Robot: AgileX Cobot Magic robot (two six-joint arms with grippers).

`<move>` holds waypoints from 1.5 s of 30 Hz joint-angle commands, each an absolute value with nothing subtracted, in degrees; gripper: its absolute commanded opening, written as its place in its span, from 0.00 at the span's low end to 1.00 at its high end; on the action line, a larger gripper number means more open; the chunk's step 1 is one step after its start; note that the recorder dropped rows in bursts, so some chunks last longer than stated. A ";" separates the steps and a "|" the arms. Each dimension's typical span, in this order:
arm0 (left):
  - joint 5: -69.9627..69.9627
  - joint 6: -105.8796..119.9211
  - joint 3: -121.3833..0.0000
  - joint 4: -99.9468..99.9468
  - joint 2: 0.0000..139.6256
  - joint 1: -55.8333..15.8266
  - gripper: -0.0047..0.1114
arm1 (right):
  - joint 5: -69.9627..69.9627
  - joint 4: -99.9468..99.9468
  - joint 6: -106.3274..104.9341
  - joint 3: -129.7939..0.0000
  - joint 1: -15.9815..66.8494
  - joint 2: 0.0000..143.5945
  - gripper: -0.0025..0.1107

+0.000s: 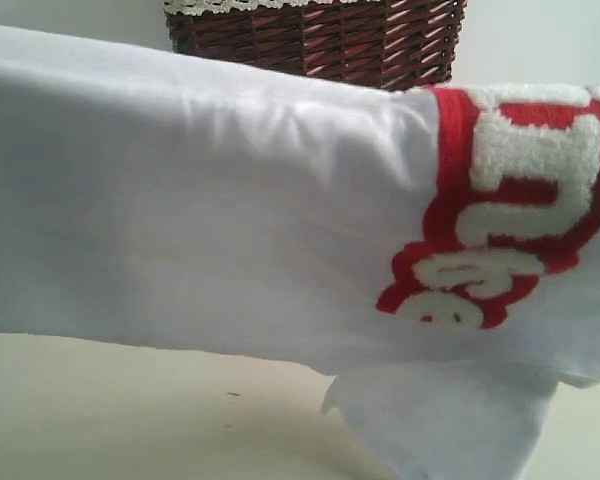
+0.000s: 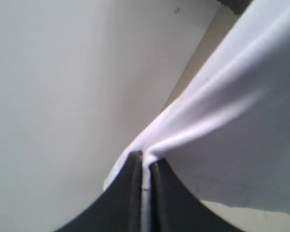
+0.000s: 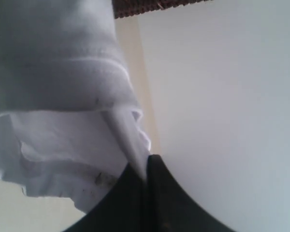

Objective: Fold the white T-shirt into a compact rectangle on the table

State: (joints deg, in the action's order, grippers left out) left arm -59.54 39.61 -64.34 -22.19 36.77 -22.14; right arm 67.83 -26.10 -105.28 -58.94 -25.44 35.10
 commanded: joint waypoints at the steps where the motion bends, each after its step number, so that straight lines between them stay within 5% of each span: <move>1: -58.62 43.24 -64.77 -13.11 30.95 -21.82 0.04 | 69.96 -28.68 -104.61 -59.10 -25.94 29.56 0.02; 22: -69.96 38.44 -63.66 6.29 19.37 -21.82 0.04 | 69.96 -26.41 -84.63 -59.05 -25.94 15.52 0.02; 35: -69.96 35.84 -46.59 7.90 19.12 -21.82 0.04 | 69.96 -26.60 -82.98 -49.93 -25.94 15.49 0.02; 45: -55.67 37.78 -35.47 7.28 25.27 -21.82 0.04 | 65.69 -29.06 -88.71 -40.21 -25.94 22.79 0.02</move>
